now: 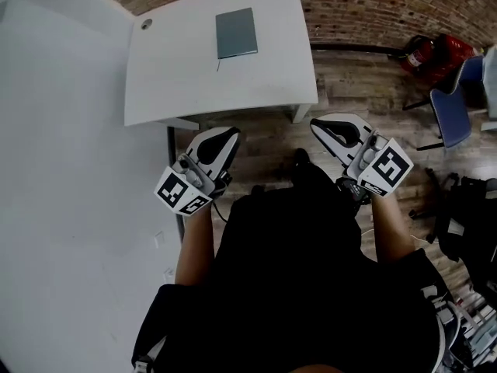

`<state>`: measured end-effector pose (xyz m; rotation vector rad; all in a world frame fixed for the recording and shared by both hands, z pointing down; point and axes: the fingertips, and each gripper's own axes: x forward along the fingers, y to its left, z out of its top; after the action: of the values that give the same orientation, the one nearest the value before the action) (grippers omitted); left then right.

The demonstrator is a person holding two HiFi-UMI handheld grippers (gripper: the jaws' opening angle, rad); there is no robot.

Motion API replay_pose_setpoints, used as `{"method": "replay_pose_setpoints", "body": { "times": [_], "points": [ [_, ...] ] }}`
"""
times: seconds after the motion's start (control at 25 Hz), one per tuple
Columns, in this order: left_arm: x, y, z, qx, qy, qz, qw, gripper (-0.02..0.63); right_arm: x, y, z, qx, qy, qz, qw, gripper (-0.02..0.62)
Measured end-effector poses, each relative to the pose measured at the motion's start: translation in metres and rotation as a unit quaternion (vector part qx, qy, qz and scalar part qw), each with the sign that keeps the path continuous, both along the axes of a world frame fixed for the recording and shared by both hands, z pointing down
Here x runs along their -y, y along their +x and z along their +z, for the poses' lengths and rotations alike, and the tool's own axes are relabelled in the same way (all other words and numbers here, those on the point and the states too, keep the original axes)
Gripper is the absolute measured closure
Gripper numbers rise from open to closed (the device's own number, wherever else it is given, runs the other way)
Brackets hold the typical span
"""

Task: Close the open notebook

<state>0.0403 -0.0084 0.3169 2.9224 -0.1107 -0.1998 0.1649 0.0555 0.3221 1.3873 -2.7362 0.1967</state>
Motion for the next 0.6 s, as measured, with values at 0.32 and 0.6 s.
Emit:
{"method": "replay_pose_setpoints", "body": {
  "times": [0.32,0.6],
  "points": [
    [-0.067,-0.105,0.016,0.010,0.004,0.058,0.9982,0.589,-0.056,-0.128,-0.012,0.020,0.002,0.000,1.000,0.591],
    [-0.114,-0.153,0.035,0.010,-0.014,0.106,0.9942,0.589,-0.104,-0.184,-0.012,0.009,-0.002,0.040,0.999,0.591]
  ]
}}
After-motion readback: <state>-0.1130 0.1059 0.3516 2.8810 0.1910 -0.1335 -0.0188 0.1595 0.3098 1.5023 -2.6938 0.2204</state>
